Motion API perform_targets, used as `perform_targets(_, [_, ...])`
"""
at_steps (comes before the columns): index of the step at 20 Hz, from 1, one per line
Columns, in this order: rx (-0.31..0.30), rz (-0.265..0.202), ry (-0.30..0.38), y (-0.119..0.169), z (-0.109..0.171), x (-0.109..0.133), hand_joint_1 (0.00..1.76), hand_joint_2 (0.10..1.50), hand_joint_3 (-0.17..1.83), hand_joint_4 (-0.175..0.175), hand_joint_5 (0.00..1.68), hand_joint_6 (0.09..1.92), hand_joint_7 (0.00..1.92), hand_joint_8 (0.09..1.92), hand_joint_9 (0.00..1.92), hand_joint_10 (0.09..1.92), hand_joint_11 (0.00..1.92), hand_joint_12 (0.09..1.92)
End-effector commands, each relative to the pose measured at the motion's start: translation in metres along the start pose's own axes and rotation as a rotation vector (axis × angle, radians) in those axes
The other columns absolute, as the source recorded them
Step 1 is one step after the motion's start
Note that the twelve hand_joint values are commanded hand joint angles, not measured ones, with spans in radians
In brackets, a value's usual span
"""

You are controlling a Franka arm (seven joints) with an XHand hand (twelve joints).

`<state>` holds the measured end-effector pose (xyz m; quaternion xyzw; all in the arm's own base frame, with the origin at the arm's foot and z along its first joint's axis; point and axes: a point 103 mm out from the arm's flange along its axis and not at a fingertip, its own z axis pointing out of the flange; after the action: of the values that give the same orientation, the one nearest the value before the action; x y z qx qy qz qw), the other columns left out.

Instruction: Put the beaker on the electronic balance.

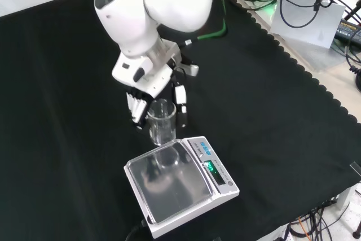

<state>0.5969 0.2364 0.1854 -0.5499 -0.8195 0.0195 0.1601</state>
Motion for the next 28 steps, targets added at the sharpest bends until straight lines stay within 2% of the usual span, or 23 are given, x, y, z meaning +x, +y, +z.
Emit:
perform_targets(1, [0.049,-0.040,-0.016,0.021,0.028,0.035,1.20,1.19,0.08,-0.175,0.74,1.36,0.80,1.36,1.08,1.17,1.06,1.10])
perform_targets(7, [0.070,-0.015,-0.008,0.037,0.050,0.014,1.21,1.19,0.08,-0.175,0.74,1.35,0.80,1.36,1.09,1.17,1.06,1.10])
perform_targets(14, [0.065,0.001,-0.004,0.041,0.054,-0.002,1.21,1.19,0.07,-0.175,0.75,1.35,0.80,1.35,1.10,1.17,1.05,1.10])
perform_targets(15, [0.070,0.001,-0.001,0.041,0.053,-0.004,1.16,1.18,0.07,-0.163,0.76,1.34,0.85,1.35,1.10,1.16,1.05,1.11])
perform_targets(16, [0.081,0.003,0.007,0.040,0.052,-0.006,1.13,1.14,0.06,-0.144,0.69,1.35,0.88,1.34,1.10,1.14,1.04,1.12])
perform_targets(17, [0.095,0.007,0.013,0.039,0.052,-0.010,1.10,1.09,0.04,-0.116,0.52,1.33,0.86,1.30,1.08,1.09,0.99,1.14])
perform_targets(19, [0.086,0.008,0.018,0.036,0.050,-0.014,1.01,0.97,-0.01,-0.073,0.19,0.82,0.67,1.17,0.91,0.96,0.75,1.24])
perform_targets(21, [0.066,0.004,0.027,0.032,0.047,-0.017,0.91,0.91,-0.06,-0.043,0.05,0.33,0.47,1.09,0.71,0.90,0.49,1.38])
perform_targets(22, [0.056,0.002,0.031,0.031,0.045,-0.018,0.88,0.89,-0.08,-0.024,0.02,0.17,0.37,1.05,0.62,0.89,0.37,1.44])
perform_targets(23, [0.045,0.000,0.034,0.029,0.042,-0.019,0.84,0.87,-0.10,-0.003,0.01,0.09,0.25,0.99,0.52,0.88,0.26,1.50])
perform_targets(25, [0.024,-0.003,0.038,0.027,0.037,-0.019,0.77,0.84,-0.13,0.036,0.00,0.09,0.08,0.87,0.33,0.88,0.09,1.58])
perform_targets(28, [0.000,-0.008,0.049,0.024,0.031,-0.020,0.70,0.79,-0.13,0.072,0.00,0.09,0.01,0.51,0.11,0.89,0.01,1.55])
